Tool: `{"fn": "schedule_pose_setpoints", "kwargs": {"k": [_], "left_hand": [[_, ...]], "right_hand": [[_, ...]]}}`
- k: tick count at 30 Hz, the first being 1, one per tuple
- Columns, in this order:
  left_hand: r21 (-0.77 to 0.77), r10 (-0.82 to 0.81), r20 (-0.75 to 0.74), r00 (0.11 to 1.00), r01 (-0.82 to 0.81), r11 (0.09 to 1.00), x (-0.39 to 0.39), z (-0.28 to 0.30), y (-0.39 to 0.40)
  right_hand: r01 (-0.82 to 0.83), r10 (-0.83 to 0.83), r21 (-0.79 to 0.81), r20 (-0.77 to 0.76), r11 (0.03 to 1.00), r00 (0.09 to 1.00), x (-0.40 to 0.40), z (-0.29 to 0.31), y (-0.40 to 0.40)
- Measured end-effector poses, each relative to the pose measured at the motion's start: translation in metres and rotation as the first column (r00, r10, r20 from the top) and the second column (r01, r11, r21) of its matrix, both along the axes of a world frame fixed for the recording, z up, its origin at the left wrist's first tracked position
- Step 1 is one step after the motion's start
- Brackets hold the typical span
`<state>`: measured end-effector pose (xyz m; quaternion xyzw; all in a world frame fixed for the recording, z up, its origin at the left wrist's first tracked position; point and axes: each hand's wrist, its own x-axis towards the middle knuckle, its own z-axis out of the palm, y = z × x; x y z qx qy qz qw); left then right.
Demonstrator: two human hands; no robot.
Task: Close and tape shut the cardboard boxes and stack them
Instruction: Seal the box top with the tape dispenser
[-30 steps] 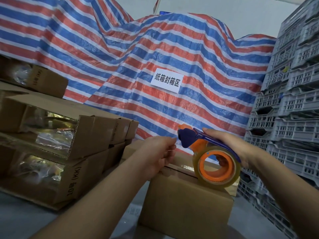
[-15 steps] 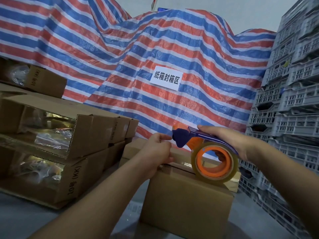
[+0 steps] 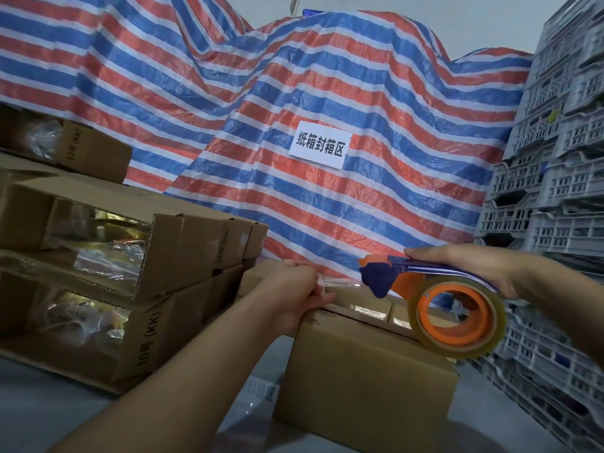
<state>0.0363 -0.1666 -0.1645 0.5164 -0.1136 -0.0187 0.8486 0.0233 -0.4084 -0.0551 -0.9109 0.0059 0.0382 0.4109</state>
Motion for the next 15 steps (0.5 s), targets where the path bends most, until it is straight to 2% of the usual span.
{"fn": "schedule_pose_setpoints", "kwargs": {"k": [3,4,7,12,15], "left_hand": [[0.007,0.019,0.009,1.0,-0.019,1.0,-0.001,0.0,0.001],[0.058,0.071,0.014,0.997,-0.072,0.996,0.0,-0.001,0.003],[0.359,0.253,0.143,0.957,-0.288,0.888,0.005,0.0,0.014],[0.544,0.196,0.204,0.959,-0.278,0.792,0.004,0.002,0.031],[0.612,0.169,0.206,0.964,-0.262,0.746,0.008,-0.001,0.037]], "right_hand": [[-0.009,0.01,-0.043,0.017,0.999,1.0,0.0,0.0,0.006],[-0.005,0.007,-0.067,0.02,0.998,1.0,0.0,0.001,0.01],[0.018,0.001,-0.261,0.072,0.965,0.997,-0.003,0.004,0.025],[0.008,0.039,-0.484,0.086,0.875,0.995,-0.006,0.007,0.051],[-0.031,0.085,-0.533,0.076,0.846,0.993,0.0,0.006,0.059]]}}
